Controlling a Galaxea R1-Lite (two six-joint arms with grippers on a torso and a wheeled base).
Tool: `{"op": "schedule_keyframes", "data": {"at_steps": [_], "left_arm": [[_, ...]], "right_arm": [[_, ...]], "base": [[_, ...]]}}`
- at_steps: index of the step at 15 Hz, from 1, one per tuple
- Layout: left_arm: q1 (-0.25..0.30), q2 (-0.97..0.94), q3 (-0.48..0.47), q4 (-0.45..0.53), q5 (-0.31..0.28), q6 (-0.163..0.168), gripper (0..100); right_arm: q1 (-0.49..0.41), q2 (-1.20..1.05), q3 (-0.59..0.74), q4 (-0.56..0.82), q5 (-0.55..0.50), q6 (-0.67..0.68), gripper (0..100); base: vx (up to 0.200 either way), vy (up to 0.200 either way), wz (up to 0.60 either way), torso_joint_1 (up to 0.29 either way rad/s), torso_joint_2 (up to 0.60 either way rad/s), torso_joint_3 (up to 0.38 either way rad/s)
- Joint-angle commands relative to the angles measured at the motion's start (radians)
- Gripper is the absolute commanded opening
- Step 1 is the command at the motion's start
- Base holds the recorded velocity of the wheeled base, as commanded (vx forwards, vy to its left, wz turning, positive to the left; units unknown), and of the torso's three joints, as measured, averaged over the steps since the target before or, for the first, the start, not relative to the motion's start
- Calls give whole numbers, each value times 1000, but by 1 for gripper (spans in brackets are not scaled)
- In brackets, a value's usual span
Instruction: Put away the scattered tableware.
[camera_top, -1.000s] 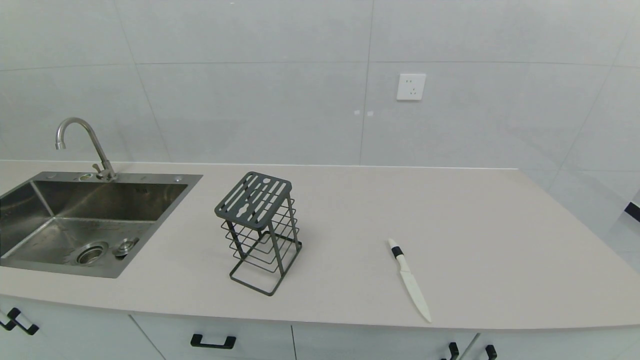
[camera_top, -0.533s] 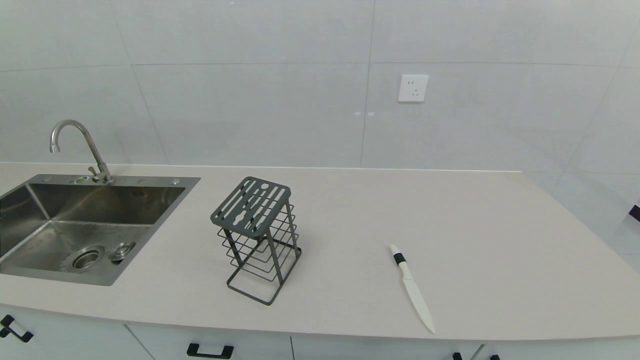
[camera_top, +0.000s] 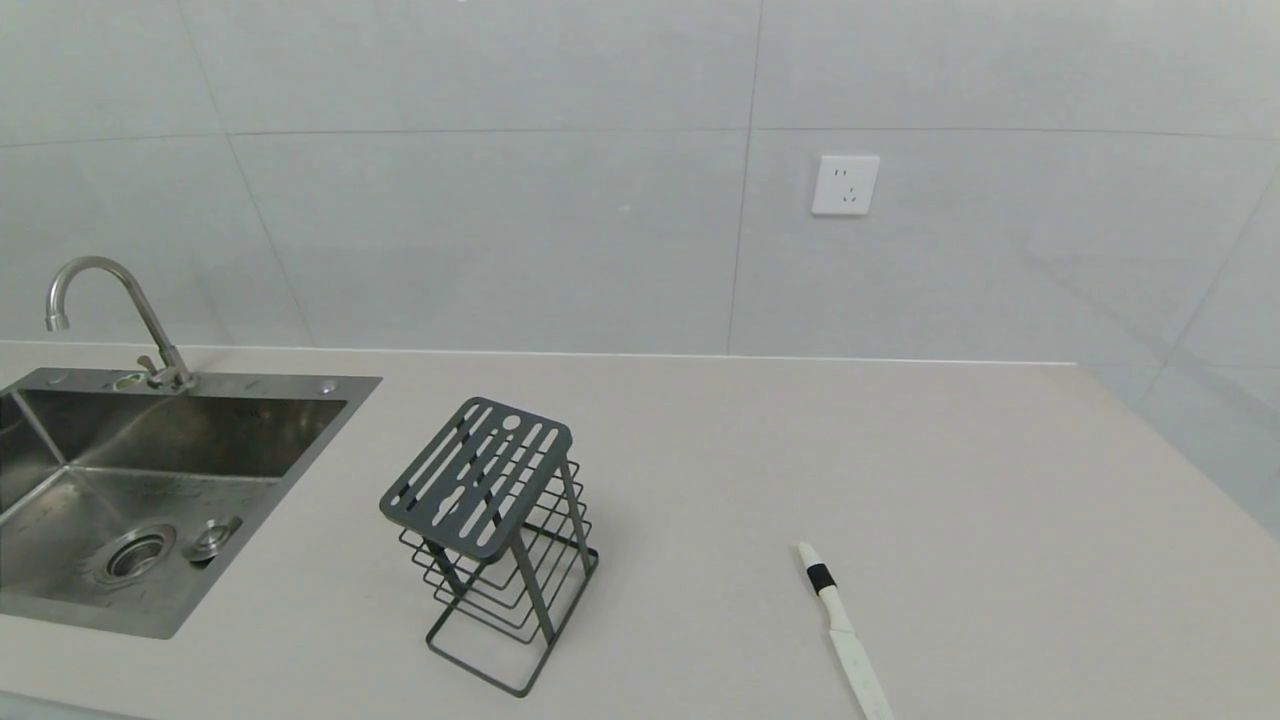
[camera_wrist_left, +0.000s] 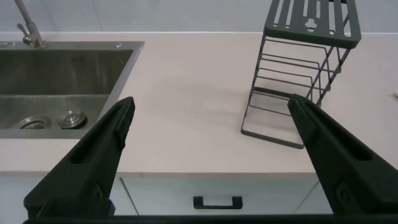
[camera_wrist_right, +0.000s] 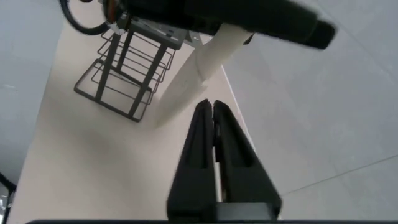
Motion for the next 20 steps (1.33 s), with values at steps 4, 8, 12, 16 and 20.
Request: {"op": "schedule_keyframes", "data": {"at_steps": [4, 8, 12, 16, 20], "left_arm": [[0, 1, 0, -1, -1, 6, 100], [0, 1, 0, -1, 5, 26, 100], [0, 1, 0, -1, 3, 31, 100], [0, 1, 0, -1, 3, 26, 100], [0, 1, 0, 0, 2, 20, 100]], "right_arm": [[0, 1, -1, 0, 0, 0, 100], [0, 1, -1, 0, -3, 13, 100], [-1, 1, -13, -285, 34, -32, 100], [-6, 204, -254, -15, 365, -46, 100], [101, 518, -293, 71, 482, -86, 100]], "base": [[0, 0, 0, 57, -12, 43], [0, 0, 0, 0, 0, 0], [0, 0, 0, 0, 0, 0], [0, 0, 0, 0, 0, 0], [0, 0, 0, 0, 0, 0]]}}
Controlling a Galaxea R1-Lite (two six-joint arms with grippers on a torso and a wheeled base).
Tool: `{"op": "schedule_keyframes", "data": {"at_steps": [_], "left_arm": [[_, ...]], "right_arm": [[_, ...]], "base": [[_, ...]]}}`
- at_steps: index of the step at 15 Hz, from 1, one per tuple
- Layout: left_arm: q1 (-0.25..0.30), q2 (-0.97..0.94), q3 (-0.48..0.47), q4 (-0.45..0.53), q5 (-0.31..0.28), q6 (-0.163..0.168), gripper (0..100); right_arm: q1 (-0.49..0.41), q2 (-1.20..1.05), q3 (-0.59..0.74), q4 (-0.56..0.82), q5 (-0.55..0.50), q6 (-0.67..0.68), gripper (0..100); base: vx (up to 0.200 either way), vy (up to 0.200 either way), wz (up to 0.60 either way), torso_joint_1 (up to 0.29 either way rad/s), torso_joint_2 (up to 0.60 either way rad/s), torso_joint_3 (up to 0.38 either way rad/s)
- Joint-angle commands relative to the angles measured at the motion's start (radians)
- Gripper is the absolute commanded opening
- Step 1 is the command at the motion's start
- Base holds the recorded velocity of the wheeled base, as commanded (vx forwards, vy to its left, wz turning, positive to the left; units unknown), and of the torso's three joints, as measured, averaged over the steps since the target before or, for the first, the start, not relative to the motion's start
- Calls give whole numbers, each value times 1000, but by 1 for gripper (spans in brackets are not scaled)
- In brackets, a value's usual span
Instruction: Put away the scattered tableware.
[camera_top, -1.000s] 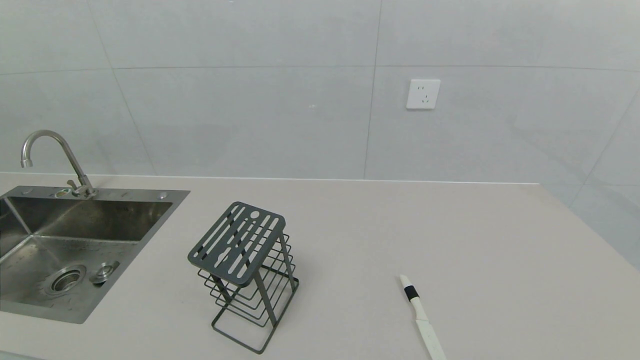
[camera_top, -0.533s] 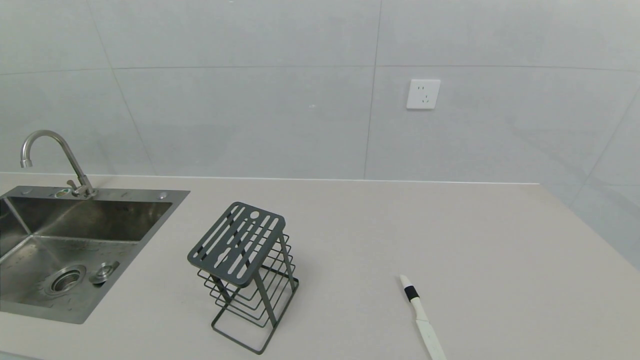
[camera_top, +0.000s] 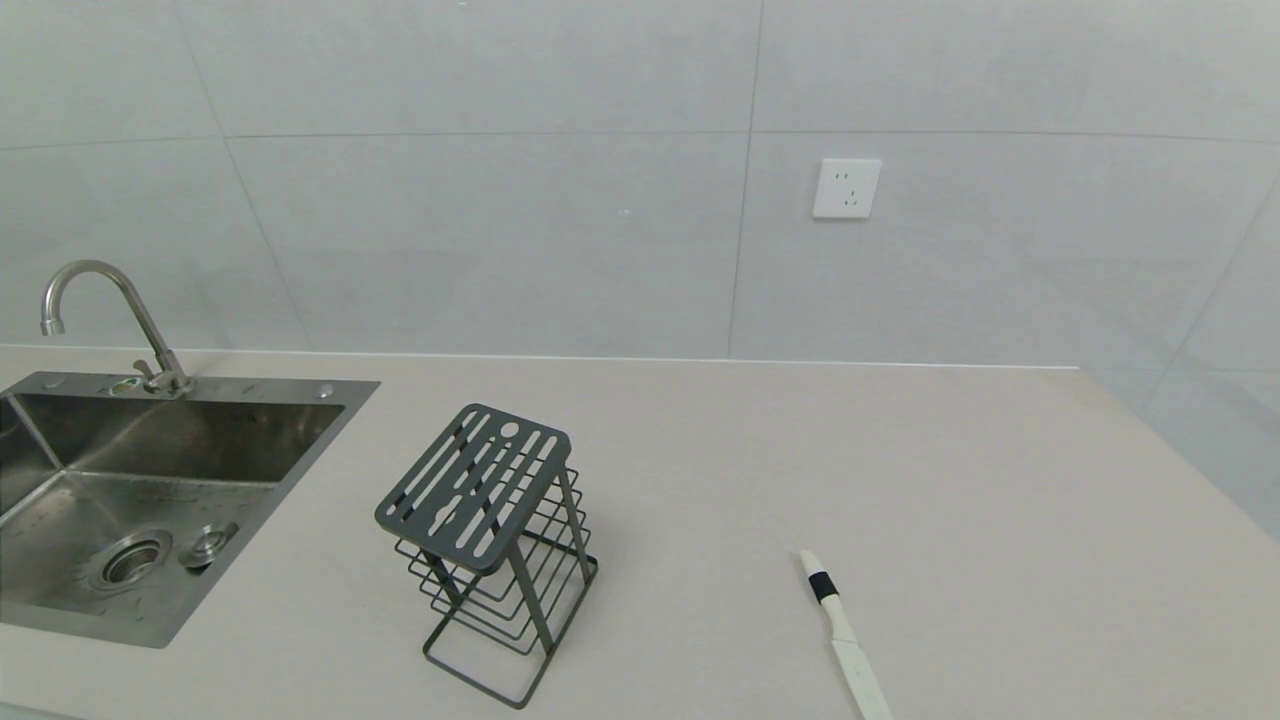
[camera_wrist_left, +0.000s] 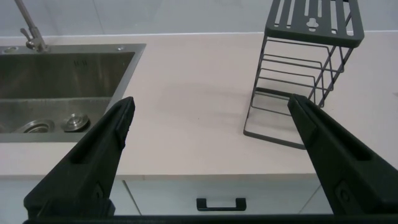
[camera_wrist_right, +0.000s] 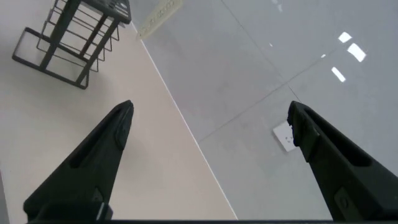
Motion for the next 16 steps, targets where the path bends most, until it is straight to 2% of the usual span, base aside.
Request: {"op": "schedule_keyframes", "data": {"at_steps": [1, 6, 12, 16], "left_arm": [[0, 1, 0, 0, 0, 1, 100], [0, 1, 0, 0, -3, 3, 100], [0, 1, 0, 0, -3, 3, 100], [0, 1, 0, 0, -2, 1, 100]], "right_arm": [[119, 281, -44, 25, 29, -17, 100], [266, 520, -106, 23, -60, -19, 100], [492, 813, -175, -14, -181, -14, 100], [550, 920, -182, -47, -290, 6, 100]], "base": [[0, 0, 0, 0, 0, 0], [0, 0, 0, 0, 0, 0], [0, 0, 0, 0, 0, 0], [0, 0, 0, 0, 0, 0]]}}
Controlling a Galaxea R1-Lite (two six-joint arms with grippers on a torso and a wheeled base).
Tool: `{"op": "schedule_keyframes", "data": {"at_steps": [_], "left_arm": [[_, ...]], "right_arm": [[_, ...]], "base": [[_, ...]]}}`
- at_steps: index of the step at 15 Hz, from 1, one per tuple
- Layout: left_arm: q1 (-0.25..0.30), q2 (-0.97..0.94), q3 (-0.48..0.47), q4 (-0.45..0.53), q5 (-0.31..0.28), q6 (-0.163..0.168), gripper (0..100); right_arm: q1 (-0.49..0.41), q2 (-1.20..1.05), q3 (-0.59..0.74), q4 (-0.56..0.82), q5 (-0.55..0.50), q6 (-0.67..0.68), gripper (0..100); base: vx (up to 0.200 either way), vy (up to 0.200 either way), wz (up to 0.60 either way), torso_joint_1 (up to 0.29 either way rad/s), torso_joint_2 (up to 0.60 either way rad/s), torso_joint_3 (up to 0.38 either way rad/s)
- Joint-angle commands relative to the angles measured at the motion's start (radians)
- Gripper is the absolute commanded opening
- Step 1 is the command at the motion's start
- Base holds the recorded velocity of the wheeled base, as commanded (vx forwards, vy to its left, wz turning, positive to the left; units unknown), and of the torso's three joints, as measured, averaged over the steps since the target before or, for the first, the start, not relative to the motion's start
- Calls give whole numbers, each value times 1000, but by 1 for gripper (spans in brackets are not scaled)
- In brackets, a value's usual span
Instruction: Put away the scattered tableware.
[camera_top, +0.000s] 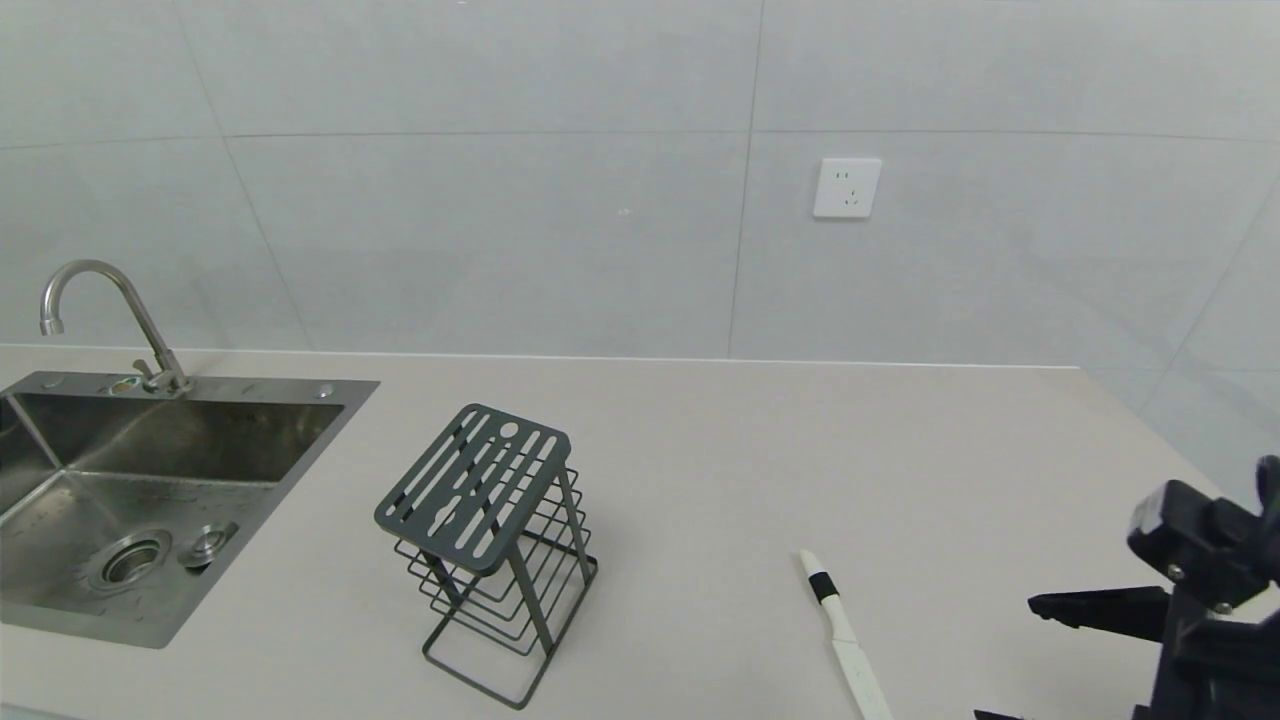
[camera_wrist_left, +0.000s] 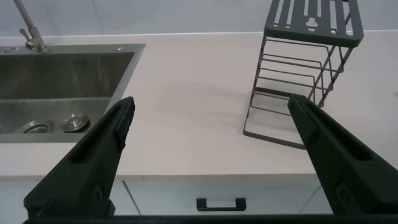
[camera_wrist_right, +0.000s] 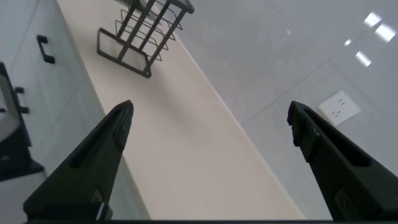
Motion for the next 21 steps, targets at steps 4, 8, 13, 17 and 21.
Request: {"op": "schedule_keyframes", "data": {"at_steps": [4, 8, 13, 17, 21], "left_arm": [[0, 1, 0, 0, 0, 0, 100], [0, 1, 0, 0, 2, 0, 100], [0, 1, 0, 0, 7, 2, 100], [0, 1, 0, 0, 10, 0, 100], [2, 1, 0, 0, 10, 2, 100]], "right_arm": [[99, 224, -76, -1, -132, 173, 100], [133, 299, -100, 3, -192, 242, 100], [153, 430, -140, -4, -226, 290, 100], [154, 537, -145, -99, -272, 290, 100], [147, 621, -145, -134, -274, 334, 100]], "base": [[0, 0, 0, 0, 0, 0], [0, 0, 0, 0, 0, 0], [0, 0, 0, 0, 0, 0], [0, 0, 0, 0, 0, 0], [0, 0, 0, 0, 0, 0]]}}
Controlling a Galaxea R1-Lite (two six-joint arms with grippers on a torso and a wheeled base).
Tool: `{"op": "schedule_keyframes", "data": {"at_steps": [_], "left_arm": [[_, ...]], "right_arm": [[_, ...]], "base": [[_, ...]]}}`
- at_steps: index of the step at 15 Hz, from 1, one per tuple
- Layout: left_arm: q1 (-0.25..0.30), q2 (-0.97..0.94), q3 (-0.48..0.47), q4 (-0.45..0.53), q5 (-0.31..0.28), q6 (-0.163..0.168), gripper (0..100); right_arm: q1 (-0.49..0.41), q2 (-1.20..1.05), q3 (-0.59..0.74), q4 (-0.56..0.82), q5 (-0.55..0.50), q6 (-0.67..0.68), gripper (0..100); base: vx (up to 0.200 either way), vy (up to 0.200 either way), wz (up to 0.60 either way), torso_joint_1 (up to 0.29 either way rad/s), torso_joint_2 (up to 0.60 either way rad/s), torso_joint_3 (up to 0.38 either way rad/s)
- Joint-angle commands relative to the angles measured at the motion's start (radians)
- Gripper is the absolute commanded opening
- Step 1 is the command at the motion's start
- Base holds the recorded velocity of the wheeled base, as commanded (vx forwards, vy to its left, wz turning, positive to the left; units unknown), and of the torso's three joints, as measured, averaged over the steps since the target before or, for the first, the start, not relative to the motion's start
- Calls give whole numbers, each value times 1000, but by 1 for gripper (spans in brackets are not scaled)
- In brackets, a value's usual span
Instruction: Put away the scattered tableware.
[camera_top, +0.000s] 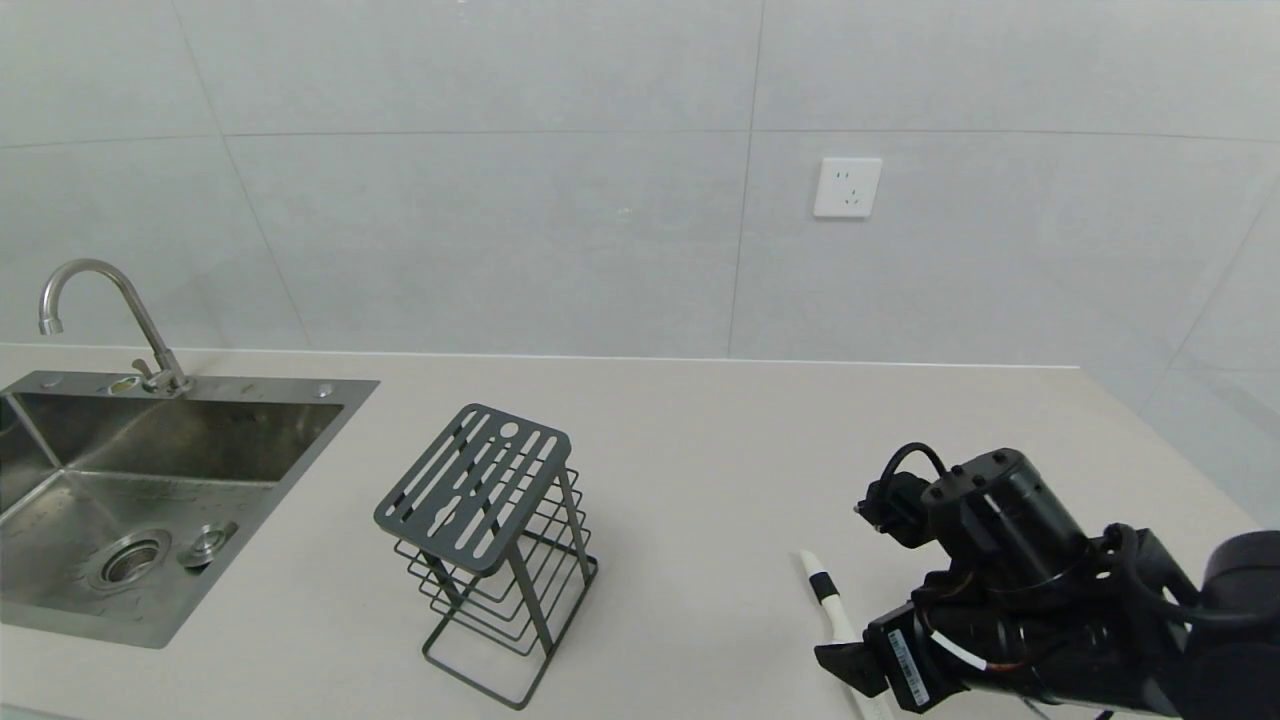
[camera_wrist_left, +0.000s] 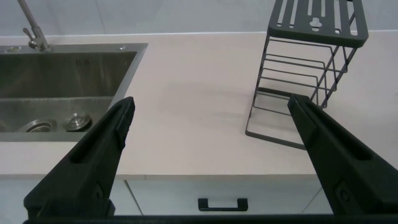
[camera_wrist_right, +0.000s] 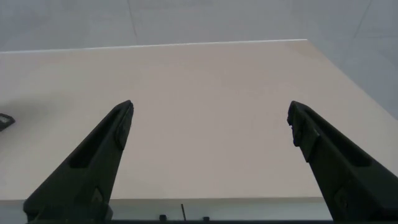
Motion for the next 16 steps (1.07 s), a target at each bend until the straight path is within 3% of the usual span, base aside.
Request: {"op": "schedule_keyframes", "data": {"at_steps": [1, 11, 16], "left_arm": [[0, 1, 0, 0, 0, 0, 100], [2, 1, 0, 0, 2, -1, 100], [0, 1, 0, 0, 0, -1, 100]], "right_arm": [[2, 57, 11, -1, 0, 12, 100], [-22, 175, -8, -96, -43, 2, 100], [-79, 190, -27, -98, -85, -2, 100]], "base": [[0, 0, 0, 0, 0, 0], [0, 0, 0, 0, 0, 0], [0, 0, 0, 0, 0, 0]]}}
